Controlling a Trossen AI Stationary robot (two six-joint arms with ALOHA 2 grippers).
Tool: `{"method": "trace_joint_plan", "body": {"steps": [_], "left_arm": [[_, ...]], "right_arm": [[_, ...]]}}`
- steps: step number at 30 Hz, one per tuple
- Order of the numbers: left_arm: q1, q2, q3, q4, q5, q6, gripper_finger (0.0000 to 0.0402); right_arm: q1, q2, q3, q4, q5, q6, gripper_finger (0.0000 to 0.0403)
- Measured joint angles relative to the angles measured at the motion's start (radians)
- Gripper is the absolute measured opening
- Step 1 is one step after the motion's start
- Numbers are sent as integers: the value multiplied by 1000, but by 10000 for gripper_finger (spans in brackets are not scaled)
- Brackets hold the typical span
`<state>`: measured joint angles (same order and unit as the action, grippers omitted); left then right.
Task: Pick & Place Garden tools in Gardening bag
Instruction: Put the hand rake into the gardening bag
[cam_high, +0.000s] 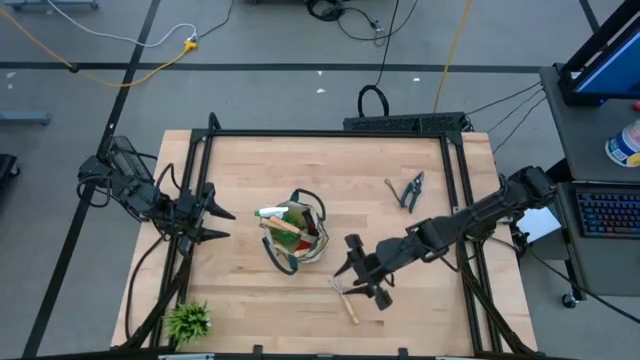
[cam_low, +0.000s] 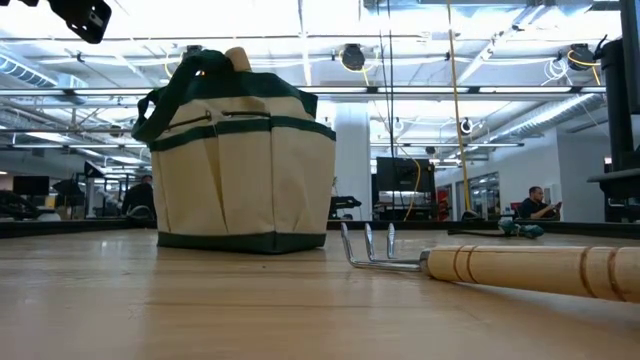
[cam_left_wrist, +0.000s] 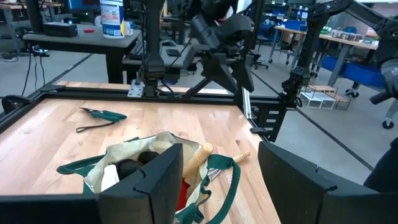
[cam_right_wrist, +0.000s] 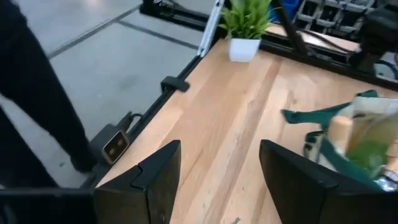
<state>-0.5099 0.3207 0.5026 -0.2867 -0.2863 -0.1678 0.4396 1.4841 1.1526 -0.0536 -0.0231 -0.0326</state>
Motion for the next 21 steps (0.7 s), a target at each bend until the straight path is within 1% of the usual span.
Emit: {"method": "trace_joint_plan", "body": {"steps": [8, 10, 17, 21], "left_arm": [[0, 0, 0, -1, 0, -5, 216], [0, 0, 0, -1, -2, -17, 216], [0, 0, 0, -2, -3, -32, 216], [0, 0, 0, -1, -3, -53, 216]], "right_arm": [[8, 1, 0, -72, -7, -41, 212], [8, 1, 0, -93, -28, -66, 212], [1, 1, 0, -118, -32, -238, 212], [-4, 10, 0, -124, -28, -390, 212]]}}
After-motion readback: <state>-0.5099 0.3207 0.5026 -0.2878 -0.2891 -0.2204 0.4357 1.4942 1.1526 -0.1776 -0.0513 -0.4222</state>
